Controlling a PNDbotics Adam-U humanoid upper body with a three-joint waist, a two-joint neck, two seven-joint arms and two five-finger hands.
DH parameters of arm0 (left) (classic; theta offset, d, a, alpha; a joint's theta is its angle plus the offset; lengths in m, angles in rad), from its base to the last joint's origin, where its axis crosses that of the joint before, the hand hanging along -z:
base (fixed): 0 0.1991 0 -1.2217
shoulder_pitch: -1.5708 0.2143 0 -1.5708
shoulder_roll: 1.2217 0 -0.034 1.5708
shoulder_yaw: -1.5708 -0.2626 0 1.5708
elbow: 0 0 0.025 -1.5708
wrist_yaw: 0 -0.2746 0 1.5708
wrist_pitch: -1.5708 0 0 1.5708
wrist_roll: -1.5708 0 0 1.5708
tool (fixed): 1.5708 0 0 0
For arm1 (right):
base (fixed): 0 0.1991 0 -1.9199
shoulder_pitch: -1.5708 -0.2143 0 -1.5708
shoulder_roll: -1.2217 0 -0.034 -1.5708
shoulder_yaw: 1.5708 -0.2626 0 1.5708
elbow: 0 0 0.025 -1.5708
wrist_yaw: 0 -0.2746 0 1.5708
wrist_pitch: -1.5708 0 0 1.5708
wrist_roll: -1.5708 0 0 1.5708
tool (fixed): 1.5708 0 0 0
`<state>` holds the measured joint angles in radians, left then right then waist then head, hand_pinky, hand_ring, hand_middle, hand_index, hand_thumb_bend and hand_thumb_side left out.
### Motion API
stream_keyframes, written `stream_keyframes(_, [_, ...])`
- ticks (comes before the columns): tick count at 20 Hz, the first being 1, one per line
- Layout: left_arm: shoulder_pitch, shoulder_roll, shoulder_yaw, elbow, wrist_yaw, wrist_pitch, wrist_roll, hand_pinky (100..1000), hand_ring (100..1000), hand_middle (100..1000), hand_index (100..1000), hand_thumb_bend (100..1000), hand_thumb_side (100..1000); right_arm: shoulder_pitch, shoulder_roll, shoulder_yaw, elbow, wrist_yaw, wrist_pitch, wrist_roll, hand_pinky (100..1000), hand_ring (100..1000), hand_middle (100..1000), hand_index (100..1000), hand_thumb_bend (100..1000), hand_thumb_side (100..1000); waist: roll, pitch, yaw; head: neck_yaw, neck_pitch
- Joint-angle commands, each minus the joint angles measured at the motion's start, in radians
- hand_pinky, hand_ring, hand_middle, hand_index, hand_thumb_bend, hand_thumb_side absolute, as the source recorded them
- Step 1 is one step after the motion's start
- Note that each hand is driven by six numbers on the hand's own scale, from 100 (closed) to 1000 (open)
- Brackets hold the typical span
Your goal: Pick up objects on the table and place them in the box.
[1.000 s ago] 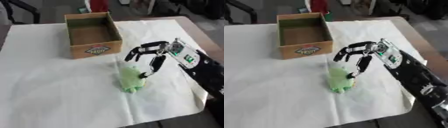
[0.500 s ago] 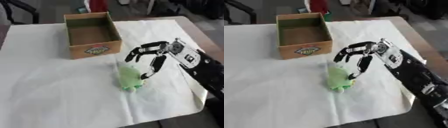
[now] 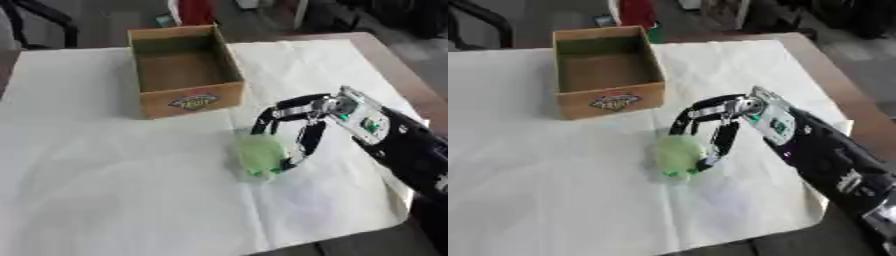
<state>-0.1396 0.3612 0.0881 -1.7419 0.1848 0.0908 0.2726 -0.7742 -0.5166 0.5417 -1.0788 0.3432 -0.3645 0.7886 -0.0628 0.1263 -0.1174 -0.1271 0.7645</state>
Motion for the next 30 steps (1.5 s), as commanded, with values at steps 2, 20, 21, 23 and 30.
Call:
stream_keyframes(2, [-0.006, 0.025, -0.001, -0.01, -0.004, 0.0, -0.001, 745, 677, 606, 635, 190, 442, -0.021, -0.01, -0.049, 0.026, 0.083, -0.145, 0.118, 751, 808, 593, 665, 402, 100, 0.006, -0.01, -0.005, -0.006, 0.005])
stream_keyframes(20, [0.0, 0.022, 0.002, -0.008, -0.003, -0.001, -0.001, 746, 680, 608, 635, 187, 445, -0.044, -0.02, -0.215, 0.004, 0.037, -0.056, 0.118, 693, 701, 392, 460, 204, 100, 0.008, -0.01, -0.001, -0.016, 0.005])
stream_keyframes(21, [0.0, 0.021, 0.002, -0.008, -0.002, -0.001, -0.001, 746, 681, 608, 635, 187, 446, -0.05, -0.022, -0.224, -0.002, 0.024, -0.05, 0.118, 692, 700, 389, 457, 203, 100, 0.009, -0.011, 0.0, -0.015, 0.005])
stream_keyframes(23, [-0.001, 0.021, 0.001, -0.007, -0.002, -0.001, -0.003, 746, 681, 609, 635, 187, 445, -0.065, -0.026, -0.238, -0.017, 0.009, -0.038, 0.118, 692, 698, 387, 455, 204, 100, 0.009, -0.012, 0.004, -0.016, 0.005])
stream_keyframes(30, [-0.002, 0.021, -0.001, -0.008, -0.003, -0.001, -0.005, 746, 682, 609, 635, 187, 445, -0.122, -0.037, -0.274, -0.095, 0.041, -0.022, 0.118, 697, 694, 388, 455, 209, 100, 0.011, -0.016, 0.03, -0.02, 0.005])
